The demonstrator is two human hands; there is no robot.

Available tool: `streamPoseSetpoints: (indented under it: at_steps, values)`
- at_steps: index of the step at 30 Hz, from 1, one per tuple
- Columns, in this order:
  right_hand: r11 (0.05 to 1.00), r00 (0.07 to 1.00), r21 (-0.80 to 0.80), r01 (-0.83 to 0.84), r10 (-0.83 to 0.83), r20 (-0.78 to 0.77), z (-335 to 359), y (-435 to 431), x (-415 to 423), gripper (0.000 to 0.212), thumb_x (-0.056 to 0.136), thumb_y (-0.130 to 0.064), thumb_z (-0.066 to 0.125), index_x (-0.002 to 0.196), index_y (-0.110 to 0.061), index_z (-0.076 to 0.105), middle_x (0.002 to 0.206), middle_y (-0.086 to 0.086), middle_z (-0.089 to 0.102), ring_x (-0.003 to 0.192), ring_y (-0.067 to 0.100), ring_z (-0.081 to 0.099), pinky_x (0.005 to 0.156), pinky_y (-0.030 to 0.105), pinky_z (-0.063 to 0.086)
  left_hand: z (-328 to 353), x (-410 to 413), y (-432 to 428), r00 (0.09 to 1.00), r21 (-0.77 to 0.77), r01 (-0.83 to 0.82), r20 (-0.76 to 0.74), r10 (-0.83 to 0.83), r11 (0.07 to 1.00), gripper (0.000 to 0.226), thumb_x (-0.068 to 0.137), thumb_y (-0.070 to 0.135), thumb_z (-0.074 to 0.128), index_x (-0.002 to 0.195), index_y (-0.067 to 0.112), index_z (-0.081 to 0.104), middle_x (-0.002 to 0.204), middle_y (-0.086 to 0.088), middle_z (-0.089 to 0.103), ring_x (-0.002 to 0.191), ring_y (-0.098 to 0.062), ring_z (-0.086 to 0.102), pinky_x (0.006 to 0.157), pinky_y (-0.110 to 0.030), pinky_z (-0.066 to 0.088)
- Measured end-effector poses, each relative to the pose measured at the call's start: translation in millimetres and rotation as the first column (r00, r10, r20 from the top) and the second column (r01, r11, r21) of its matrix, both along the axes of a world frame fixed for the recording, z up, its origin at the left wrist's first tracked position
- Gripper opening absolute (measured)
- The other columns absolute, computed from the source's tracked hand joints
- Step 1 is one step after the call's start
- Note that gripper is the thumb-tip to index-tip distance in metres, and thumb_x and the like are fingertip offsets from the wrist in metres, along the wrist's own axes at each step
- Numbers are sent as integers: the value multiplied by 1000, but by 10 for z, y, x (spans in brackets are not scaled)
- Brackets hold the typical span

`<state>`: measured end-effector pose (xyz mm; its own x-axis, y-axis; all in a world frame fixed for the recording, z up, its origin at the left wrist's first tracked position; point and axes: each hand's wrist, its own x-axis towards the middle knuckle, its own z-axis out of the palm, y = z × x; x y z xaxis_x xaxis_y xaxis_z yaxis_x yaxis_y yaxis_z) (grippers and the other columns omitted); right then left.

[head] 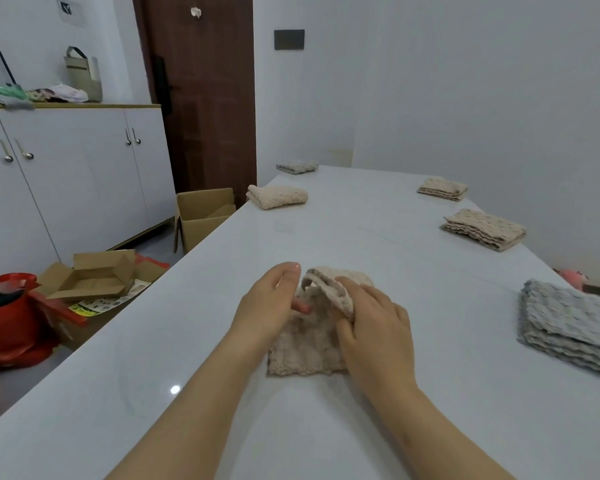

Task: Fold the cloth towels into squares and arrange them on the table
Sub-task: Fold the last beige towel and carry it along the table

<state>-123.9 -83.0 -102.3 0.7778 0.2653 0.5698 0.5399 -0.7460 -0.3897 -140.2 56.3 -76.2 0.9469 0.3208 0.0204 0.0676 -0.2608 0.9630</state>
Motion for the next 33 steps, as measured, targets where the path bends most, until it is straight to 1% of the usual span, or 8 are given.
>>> streamPoseSetpoints:
  at_steps: [2, 4, 8, 12, 18, 25, 30, 33]
  values:
    - [1000, 999, 26, -14, 13, 38, 14, 10, -6, 61, 73, -40, 23, 119, -24, 61, 109, -8, 67, 112, 17, 54, 87, 22, 22, 20, 22, -62, 997, -77, 73, 20, -71, 994, 36, 97, 45, 30, 129, 35, 44, 124, 4, 59, 112, -9, 55, 89, -26, 43]
    - [999, 994, -35, -37, 41, 104, -11, 20, -13, 45, 75, -37, 38, 105, -22, 67, 95, -9, 71, 99, 20, 62, 83, 22, 25, 15, 64, -68, 997, -134, 68, 42, -63, 989, 38, 99, 38, 31, 133, 30, 45, 135, 5, 51, 121, -13, 50, 102, -32, 42]
    - [974, 984, -199, -107, 133, 121, -51, -9, -11, 32, 62, -36, 54, 90, -28, 68, 84, -18, 71, 91, 19, 65, 84, 25, 37, -13, 64, 49, 997, -203, -23, 63, 37, 979, 25, 96, 18, 44, 111, 18, 65, 109, 2, 67, 88, -3, 61, 72, -13, 51]
    - [946, 976, -293, -141, 183, 121, -27, -11, -37, 29, 65, -41, 46, 81, -32, 68, 81, -22, 70, 86, 15, 66, 77, 27, 49, -90, 82, 57, 997, -168, -19, 66, 30, 986, 22, 88, 16, 60, 109, 22, 65, 114, 3, 66, 102, -9, 62, 93, -27, 49]
    - [954, 975, -253, -164, 196, 107, -28, 13, -9, 29, 71, -43, 48, 85, -31, 71, 85, -21, 70, 83, 16, 66, 72, 29, 50, -138, 84, 22, 989, 38, -83, 126, 77, 996, 36, 81, 7, 65, 94, 40, 61, 100, 17, 64, 89, -9, 67, 91, -35, 52]
    - [991, 993, -66, -113, 115, 20, -23, -156, 41, 47, 82, -58, 35, 92, -30, 71, 101, -17, 69, 105, 14, 56, 87, 23, 25, -157, 153, 177, 984, -25, -145, 103, 147, 989, 29, 83, 2, 62, 90, 29, 67, 97, 11, 67, 93, -13, 66, 94, -39, 51]
    - [988, 982, -6, -156, 155, -106, -69, -247, 104, 45, 74, -53, 32, 85, -30, 69, 87, -26, 63, 98, 10, 51, 84, 25, 39, -210, 187, 236, 983, 25, -179, 46, 177, 984, 26, 84, 1, 61, 88, 25, 68, 97, 2, 66, 103, -14, 61, 95, -30, 47]
    - [982, 978, 122, -144, 160, -133, -59, -243, 103, 29, 82, -44, 46, 87, -27, 69, 81, -28, 57, 97, 8, 50, 80, 17, 36, -172, 144, 233, 980, 179, -199, 31, 197, 963, 23, 88, 7, 57, 102, 21, 68, 112, 0, 65, 103, -13, 57, 88, -23, 42]
